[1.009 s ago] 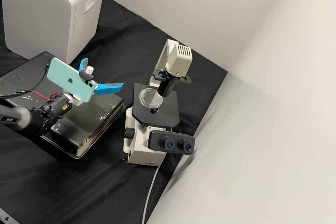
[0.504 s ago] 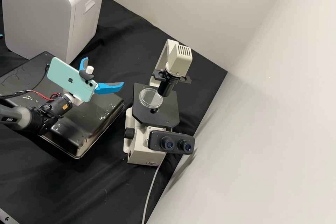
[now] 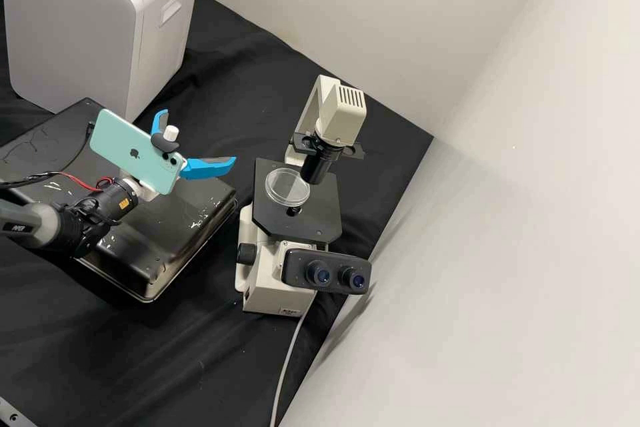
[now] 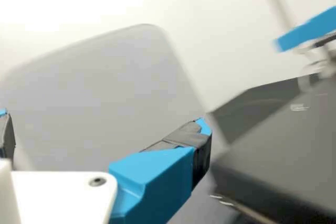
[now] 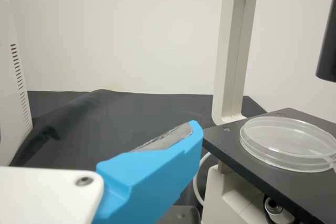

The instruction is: Place the petri dish on the bench

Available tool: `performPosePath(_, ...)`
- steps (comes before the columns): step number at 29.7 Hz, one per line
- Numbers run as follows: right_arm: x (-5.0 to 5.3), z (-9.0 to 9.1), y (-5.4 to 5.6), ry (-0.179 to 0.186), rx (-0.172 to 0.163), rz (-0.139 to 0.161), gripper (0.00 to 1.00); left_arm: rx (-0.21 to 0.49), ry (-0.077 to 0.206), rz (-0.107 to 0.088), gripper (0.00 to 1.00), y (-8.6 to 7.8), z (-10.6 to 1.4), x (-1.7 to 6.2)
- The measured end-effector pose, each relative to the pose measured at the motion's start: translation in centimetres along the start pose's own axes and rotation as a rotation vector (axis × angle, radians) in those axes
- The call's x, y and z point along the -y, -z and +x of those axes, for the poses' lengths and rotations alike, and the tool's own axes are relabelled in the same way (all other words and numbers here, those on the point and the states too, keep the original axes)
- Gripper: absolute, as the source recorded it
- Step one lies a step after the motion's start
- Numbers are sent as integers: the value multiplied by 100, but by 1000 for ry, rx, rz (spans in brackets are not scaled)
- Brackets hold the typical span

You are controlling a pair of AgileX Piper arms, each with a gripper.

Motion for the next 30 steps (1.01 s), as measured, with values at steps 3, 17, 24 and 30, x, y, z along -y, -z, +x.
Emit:
performPosePath(3,0,0,0,0,0,0,100,-59,-33,19,100,179,96,-55)
performPosePath(17,0,0,0,0,0,0,100,77,-28,-332,100,348,297,19)
performPosePath(24,0,0,0,0,0,0,100,142,-8,-423,100,226,106,-51)
performPosePath(30,0,0,0,0,0,0,100,140,-8,-477,100,171,-29,-101)
